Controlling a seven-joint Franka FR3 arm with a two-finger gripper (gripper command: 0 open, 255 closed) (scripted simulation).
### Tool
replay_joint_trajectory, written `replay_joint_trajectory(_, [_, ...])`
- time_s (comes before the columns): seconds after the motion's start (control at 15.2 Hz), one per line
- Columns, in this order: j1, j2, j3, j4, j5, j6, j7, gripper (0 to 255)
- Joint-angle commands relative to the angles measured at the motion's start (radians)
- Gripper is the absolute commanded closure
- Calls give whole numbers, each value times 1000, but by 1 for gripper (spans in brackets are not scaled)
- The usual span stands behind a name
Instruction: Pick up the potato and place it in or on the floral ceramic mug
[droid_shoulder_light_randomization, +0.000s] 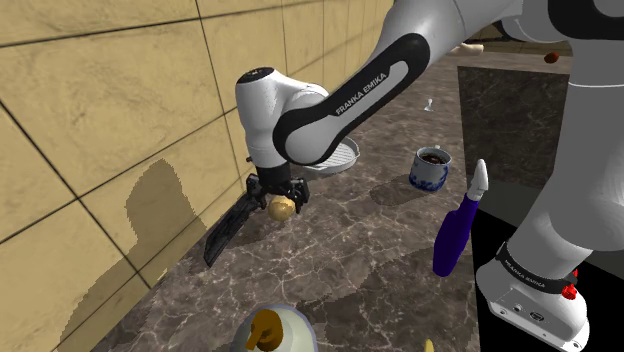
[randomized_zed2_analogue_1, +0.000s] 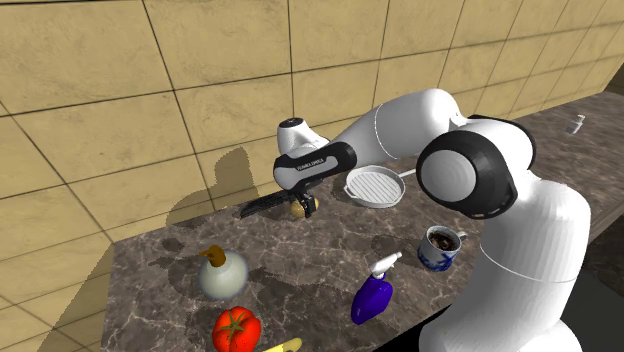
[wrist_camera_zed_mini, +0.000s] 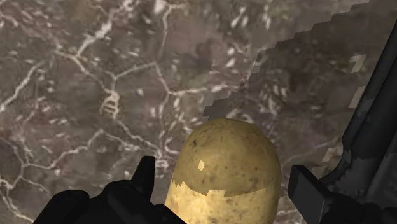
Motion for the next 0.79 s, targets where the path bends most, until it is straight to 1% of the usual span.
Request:
replay_joint_trajectory(0.0, [0,1,-1,-1,-1,2,1,0])
replay_joint_trajectory(0.26, [0,1,0,-1,-1,2,1,0])
replay_joint_trajectory(0.33, [0,1,0,-1,-1,2,1,255])
replay_joint_trajectory(0.73, [0,1,0,-1,-1,2,0,255])
